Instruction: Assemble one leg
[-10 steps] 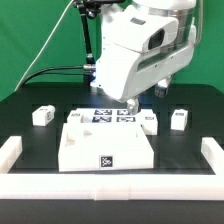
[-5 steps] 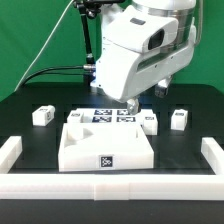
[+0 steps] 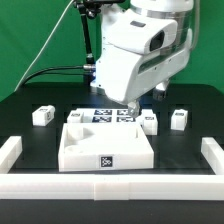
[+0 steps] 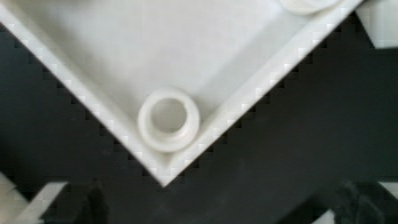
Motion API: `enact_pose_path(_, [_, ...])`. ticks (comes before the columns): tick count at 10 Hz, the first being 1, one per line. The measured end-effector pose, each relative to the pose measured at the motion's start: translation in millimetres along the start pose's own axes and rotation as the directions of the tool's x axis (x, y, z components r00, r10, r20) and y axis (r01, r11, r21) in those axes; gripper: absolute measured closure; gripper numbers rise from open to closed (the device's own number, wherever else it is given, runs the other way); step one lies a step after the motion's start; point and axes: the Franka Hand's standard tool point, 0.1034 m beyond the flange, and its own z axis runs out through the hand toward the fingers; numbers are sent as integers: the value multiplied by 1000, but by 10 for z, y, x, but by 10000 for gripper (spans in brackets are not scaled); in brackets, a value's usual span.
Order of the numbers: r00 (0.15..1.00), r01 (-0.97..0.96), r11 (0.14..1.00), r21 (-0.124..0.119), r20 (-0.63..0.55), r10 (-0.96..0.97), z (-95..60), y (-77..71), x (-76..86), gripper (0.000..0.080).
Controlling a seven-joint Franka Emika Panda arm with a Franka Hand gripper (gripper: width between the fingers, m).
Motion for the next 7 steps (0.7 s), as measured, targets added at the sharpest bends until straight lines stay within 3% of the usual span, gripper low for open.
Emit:
enact_pose_path(2, [991,126,991,-38,-34,-127,181,-94,-212,150])
enact_pose_path(4, [988,153,988,-31,-34,-154,283,-122,-380,150])
enact_pose_path(7, [988,151,988,-31,-34,-152,284,-125,-370,150])
